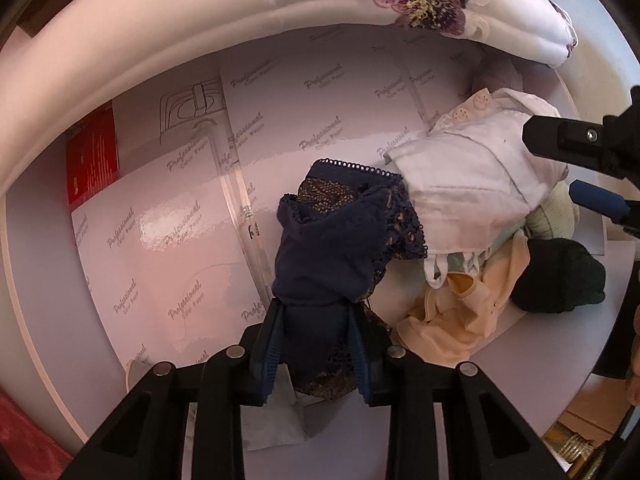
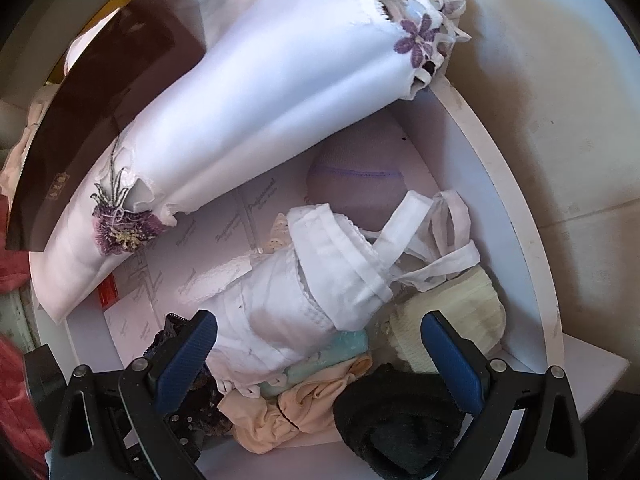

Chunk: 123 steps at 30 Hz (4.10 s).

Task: Organize soft objects
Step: 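Grasp the white bra with the right tool while the left tool holds the navy underwear, then lift the white bra with the right tool and release it into the gold tray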

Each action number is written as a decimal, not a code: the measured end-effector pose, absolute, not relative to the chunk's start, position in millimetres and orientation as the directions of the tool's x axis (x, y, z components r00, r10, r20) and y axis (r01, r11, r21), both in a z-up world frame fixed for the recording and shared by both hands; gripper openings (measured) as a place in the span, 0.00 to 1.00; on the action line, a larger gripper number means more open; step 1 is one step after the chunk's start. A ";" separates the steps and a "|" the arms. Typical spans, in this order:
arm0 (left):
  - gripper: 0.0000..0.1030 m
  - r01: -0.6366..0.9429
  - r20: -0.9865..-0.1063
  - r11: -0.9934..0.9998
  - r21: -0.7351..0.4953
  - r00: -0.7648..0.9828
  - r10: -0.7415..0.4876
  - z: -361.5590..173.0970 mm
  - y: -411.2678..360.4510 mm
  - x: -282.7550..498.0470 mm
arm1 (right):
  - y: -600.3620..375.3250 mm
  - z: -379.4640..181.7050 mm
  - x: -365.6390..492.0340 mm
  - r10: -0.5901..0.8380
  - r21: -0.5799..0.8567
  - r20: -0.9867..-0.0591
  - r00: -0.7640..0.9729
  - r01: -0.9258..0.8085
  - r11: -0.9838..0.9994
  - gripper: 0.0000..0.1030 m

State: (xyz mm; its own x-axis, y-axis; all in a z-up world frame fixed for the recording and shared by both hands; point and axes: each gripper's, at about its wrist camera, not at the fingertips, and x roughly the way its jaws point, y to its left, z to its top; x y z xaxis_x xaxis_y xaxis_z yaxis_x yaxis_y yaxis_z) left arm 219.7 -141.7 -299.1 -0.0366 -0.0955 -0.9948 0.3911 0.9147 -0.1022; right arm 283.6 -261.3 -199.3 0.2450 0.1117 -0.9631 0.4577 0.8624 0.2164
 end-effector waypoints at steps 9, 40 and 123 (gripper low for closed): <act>0.31 0.349 -0.991 0.928 -0.131 -0.063 -0.116 -302.9 -131.3 221.0 | -260.2 -188.9 284.9 0.166 0.290 -0.942 0.292 0.457 0.841 0.89; 0.30 0.259 -0.980 0.947 -0.192 -0.092 -0.174 -306.9 -97.7 229.0 | -251.0 -214.2 342.8 0.225 0.295 -0.954 0.196 0.516 0.804 0.54; 0.31 0.240 -0.981 0.951 -0.192 -0.083 -0.177 -308.0 -97.3 227.1 | -173.0 -26.0 407.8 0.079 0.114 -0.817 0.571 0.025 0.993 0.68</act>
